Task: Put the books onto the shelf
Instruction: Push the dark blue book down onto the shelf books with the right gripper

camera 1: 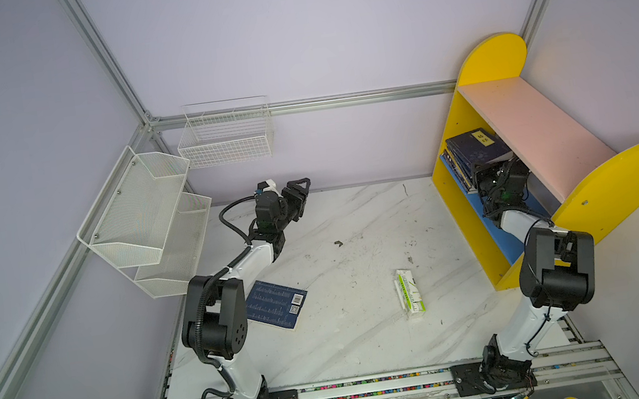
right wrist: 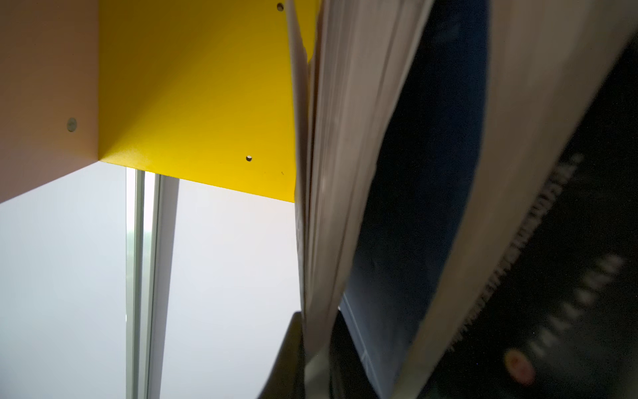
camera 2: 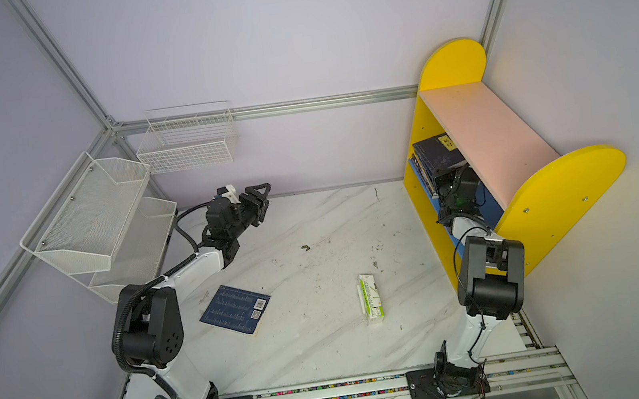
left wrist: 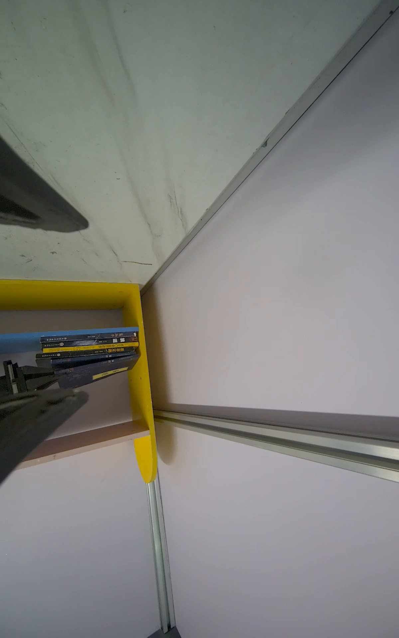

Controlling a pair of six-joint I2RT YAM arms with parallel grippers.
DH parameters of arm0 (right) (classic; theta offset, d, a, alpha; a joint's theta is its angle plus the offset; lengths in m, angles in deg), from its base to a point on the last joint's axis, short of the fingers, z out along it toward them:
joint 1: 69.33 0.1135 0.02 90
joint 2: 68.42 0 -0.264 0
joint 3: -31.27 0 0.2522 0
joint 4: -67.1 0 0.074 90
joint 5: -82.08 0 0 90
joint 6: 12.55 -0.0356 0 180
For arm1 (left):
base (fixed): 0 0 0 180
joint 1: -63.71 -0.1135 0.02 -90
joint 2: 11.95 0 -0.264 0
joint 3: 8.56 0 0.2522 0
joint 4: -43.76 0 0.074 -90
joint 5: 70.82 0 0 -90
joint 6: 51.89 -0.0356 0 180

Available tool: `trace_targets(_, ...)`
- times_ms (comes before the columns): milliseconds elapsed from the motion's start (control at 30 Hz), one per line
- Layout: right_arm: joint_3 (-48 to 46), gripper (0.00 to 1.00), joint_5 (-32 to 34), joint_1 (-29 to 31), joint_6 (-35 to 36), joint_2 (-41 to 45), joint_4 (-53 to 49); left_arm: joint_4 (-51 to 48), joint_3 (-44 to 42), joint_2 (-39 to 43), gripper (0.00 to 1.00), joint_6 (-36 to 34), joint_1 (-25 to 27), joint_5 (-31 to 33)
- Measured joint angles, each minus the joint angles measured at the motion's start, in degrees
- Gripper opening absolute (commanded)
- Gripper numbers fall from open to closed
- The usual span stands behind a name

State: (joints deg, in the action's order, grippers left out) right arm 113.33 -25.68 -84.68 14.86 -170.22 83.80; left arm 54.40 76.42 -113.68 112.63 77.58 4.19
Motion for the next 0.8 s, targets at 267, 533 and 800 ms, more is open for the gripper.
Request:
trace_targets(267,0.4,0.03,0.0,0.0,-0.2,0.0,-0.3,0.0,0.0,0.0,0.71,0.7,0.0,0.0)
trace_targets(533,0.0,0.00,0.8,0.0,-2.2,-0.1,1.7,0.5,-1.6,0.0,0.71,1.4,0.0,-0.1)
trace_targets(800,-1.4,0.00,2.4,0.0,-3.9,0.0,3.8,0.6,-1.8,0.0,0.71,1.4,0.0,-0.1)
